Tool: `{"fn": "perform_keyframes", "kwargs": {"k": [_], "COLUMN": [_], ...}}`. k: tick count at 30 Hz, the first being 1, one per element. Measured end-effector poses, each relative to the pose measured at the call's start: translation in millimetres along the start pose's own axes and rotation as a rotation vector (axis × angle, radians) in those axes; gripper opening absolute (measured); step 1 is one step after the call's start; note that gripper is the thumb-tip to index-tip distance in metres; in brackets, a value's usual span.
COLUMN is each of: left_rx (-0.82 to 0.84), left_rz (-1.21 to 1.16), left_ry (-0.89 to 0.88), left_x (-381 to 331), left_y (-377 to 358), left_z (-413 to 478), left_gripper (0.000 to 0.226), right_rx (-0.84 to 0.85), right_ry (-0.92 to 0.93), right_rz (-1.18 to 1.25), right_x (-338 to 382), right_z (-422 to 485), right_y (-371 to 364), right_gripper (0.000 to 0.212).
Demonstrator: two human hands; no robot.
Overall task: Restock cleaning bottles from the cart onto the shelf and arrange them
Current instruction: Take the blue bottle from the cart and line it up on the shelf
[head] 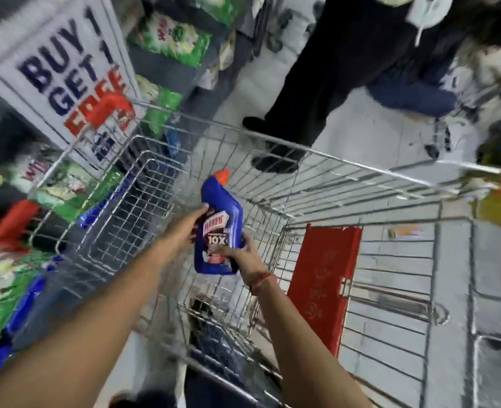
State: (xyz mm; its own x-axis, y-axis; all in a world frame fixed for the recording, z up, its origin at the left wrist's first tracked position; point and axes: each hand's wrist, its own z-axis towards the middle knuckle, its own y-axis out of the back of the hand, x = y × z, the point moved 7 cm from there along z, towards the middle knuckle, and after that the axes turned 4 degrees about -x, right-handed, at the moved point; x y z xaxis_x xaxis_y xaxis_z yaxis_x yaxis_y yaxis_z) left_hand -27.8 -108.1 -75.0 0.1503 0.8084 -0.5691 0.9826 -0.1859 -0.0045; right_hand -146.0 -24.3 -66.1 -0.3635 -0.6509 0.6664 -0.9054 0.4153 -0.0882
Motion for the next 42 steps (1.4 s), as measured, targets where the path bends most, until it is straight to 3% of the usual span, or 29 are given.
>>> {"fn": "perform_keyframes", "kwargs": {"k": [4,8,12,16,20,25,31,34,37,40,42], "left_rx": [0.073,0.05,-0.128,-0.36,-0.495,-0.63,-0.713,-0.73,-0.764,-0.777,-0.781], "left_rz": [-0.101,-0.198,-0.288,-0.334,-0.362,-0.37,-0.35,-0.256,-0.213,-0.201,-0.188], "left_ry": [-0.167,-0.401,-0.63,-0.755,-0.909,-1.072,-1.106,-1.065,-1.015,-0.922,-0.861], "left_x": [-66.5,-116.6,-138.6,-137.5,-133.1,-126.2,-114.5,-106.1,-101.2,-84.0,-64.2], "left_y": [36.7,90.8,166.1,250.7,321.5,387.2,420.0,419.9,420.5,420.3,418.1], "left_z": [-51.3,-123.5,-191.7,-249.4,-299.4,-343.8,-346.9,-333.6,-326.5,-308.9,-294.6], "left_gripper": [0.05,0.031,0.019,0.023,0.014,0.013,0.032,0.043,0.04,0.044,0.056], "right_rx": [0.116,0.24,0.438,0.634,0.796,0.945,0.979,0.985,1.034,0.97,0.87], "right_ry": [0.192,0.359,0.478,0.573,0.689,0.775,0.823,0.791,0.778,0.786,0.816], "right_rz": [-0.061,-0.171,-0.234,-0.324,-0.436,-0.536,-0.701,-0.726,-0.705,-0.71,-0.706], "right_x": [71.5,120.9,141.7,144.4,143.0,138.6,130.9,125.0,123.7,124.2,127.7], "right_z": [-37.0,-85.4,-132.3,-172.9,-207.6,-237.3,-229.2,-217.1,-209.6,-199.2,-186.0], "right_y": [-53.2,-117.2,-193.4,-275.0,-356.2,-437.5,-485.9,-488.3,-490.5,-486.2,-470.9], "right_gripper": [0.042,0.053,0.054,0.058,0.071,0.071,0.078,0.072,0.069,0.074,0.064]}}
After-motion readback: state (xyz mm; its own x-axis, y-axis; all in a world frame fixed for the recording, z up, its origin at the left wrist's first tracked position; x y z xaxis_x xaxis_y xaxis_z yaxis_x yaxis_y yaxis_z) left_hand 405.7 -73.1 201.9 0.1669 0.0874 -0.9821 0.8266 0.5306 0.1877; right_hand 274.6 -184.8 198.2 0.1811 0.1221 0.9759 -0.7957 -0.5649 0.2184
